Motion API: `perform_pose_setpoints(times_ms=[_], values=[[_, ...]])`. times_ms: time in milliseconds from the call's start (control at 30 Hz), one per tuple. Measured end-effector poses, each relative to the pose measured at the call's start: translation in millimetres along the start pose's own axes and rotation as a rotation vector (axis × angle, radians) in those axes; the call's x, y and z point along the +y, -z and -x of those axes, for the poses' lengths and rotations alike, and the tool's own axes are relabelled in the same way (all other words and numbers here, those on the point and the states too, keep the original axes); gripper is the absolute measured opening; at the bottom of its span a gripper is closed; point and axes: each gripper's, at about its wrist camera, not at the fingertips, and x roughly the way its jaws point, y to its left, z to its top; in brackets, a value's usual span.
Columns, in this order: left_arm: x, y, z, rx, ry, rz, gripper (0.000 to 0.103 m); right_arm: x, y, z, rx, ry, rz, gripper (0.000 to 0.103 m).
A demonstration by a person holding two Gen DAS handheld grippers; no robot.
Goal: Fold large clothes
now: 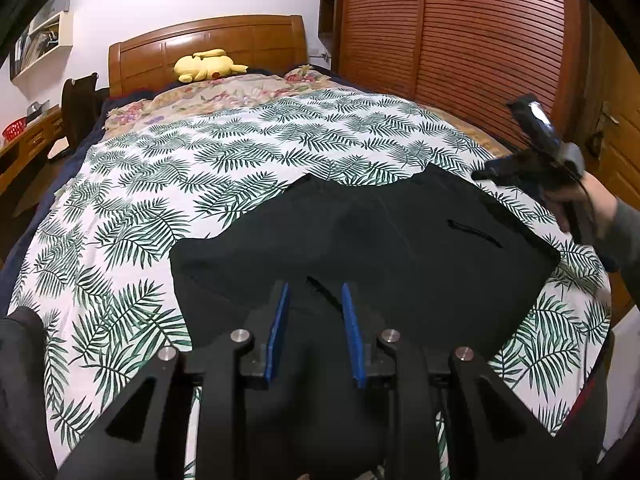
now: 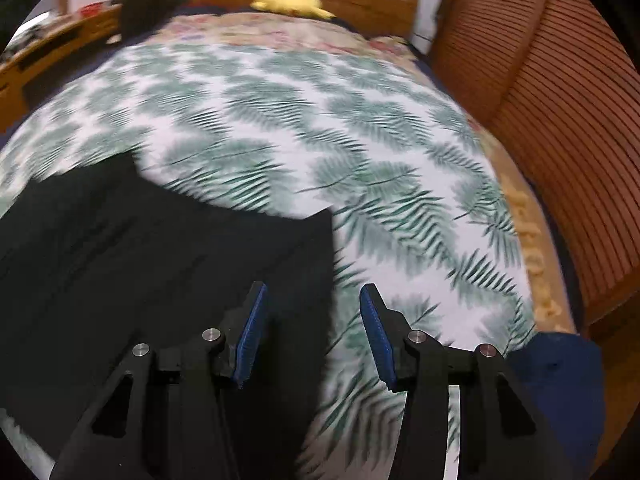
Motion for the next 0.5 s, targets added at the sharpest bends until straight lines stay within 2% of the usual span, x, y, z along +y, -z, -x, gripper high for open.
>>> perform_pose_setpoints(times_ms=[167,267,367,500], values=[[-2,7,5,0.004,-0.002,-0.003,0.025,34,42,37,-0.053,-0.097,0.016,0.048],[-4,17,9,0.012,-0.005,-0.005,0.026,46,68,52,-0.069,-0.124,0.027,0.050],[-6,32,11,0.032,-0.006,-0.008,0.026,53,89,51,-0.046,-0.157,0.063,0.053],[-5,49,13,0.062,-0.014,0.008,0.026,53,107,37,-0.002,-0.135,0.060,0.054]])
